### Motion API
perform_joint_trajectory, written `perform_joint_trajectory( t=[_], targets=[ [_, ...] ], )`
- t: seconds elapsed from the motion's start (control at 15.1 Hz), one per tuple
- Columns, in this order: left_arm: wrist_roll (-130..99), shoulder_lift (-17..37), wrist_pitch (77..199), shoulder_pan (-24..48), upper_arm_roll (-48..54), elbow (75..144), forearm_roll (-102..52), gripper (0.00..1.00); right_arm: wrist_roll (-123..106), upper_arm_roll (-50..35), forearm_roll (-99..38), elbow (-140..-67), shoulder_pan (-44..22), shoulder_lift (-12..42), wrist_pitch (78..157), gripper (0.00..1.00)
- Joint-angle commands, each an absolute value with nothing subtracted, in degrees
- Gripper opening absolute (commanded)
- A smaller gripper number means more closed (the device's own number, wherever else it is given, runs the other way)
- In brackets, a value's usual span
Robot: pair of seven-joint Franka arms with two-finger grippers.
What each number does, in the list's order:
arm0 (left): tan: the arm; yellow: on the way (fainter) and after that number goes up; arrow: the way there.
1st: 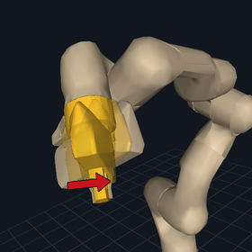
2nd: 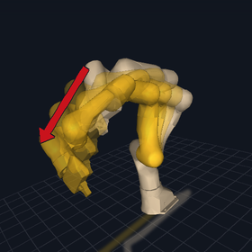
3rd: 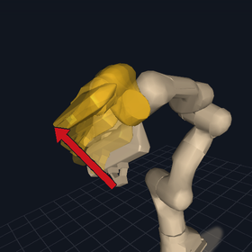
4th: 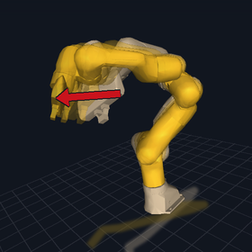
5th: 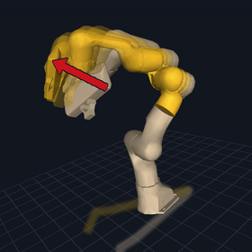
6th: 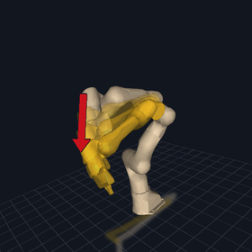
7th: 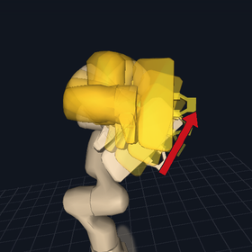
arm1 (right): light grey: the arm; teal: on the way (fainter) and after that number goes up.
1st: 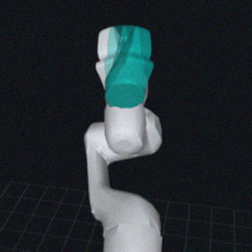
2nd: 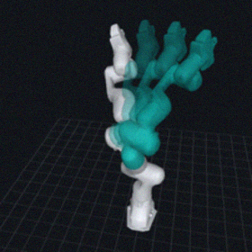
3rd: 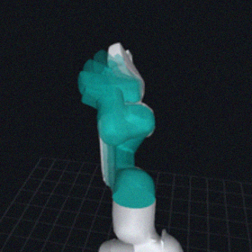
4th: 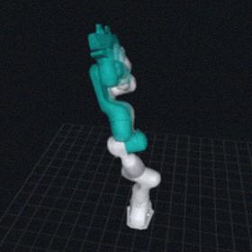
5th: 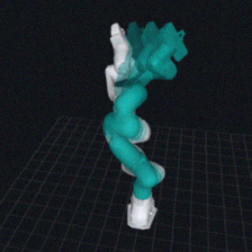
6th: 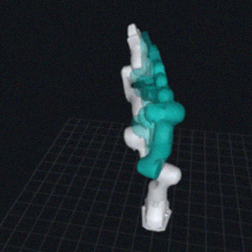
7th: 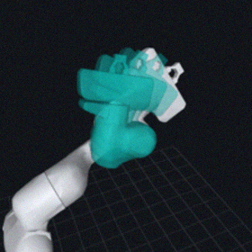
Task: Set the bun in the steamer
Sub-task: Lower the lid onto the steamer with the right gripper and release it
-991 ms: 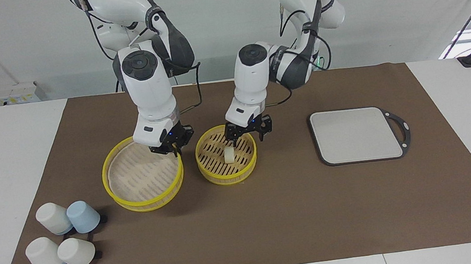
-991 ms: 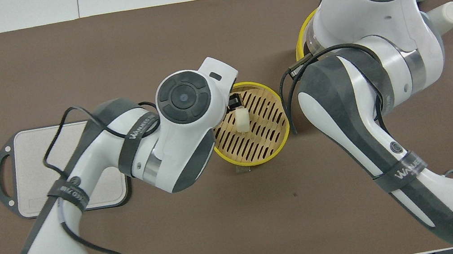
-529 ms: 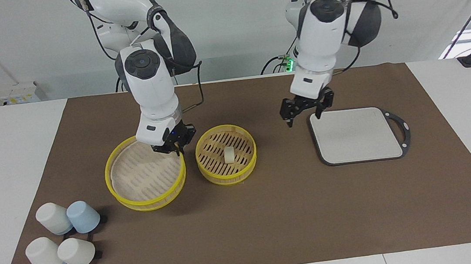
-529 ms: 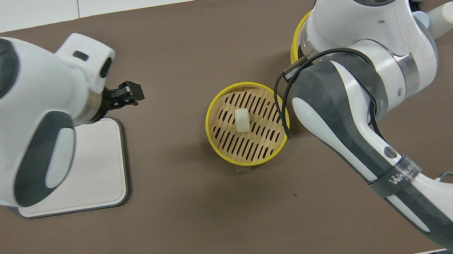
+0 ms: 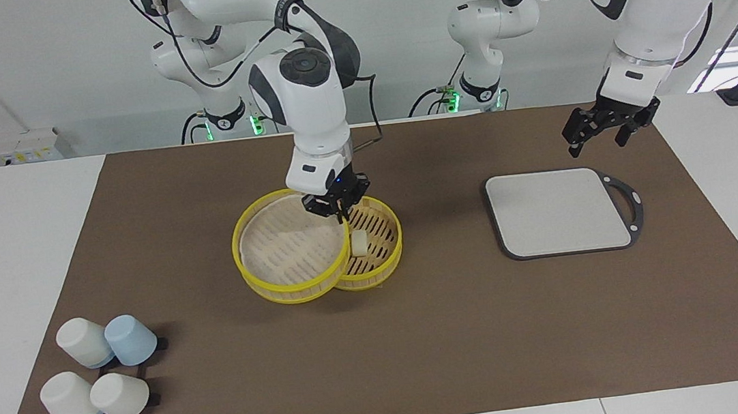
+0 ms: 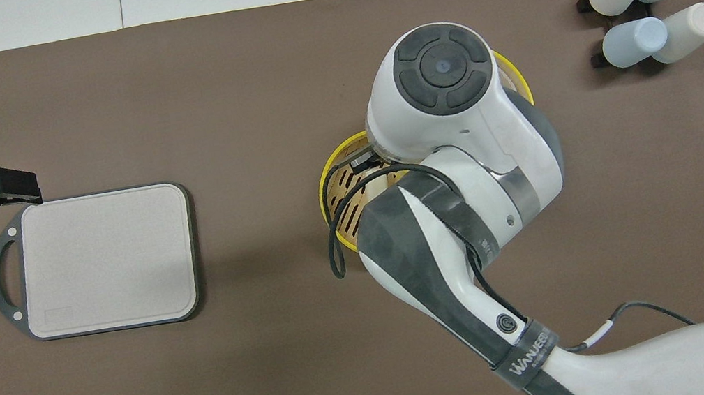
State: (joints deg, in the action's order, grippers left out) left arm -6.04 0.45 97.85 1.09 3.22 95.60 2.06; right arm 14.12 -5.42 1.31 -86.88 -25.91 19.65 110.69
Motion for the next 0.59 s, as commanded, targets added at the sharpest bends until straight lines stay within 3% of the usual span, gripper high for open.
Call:
perform_joint_trajectory(
  t=[0.0, 0.53],
  targets=[
    [-5.27, -2.01, 97.12, 0.79, 3.96, 99.21, 2.37, 1.0, 16.95, -5.27, 0.7, -87.19, -27.68, 20.38, 112.67, 0.0],
    [-0.62, -4.75, 94.22, -0.62, 3.43, 100.02, -1.49, 1.0, 22.76, -5.27, -1.67, -87.8, -31.37, 23.73, 119.62, 0.0]
  ],
)
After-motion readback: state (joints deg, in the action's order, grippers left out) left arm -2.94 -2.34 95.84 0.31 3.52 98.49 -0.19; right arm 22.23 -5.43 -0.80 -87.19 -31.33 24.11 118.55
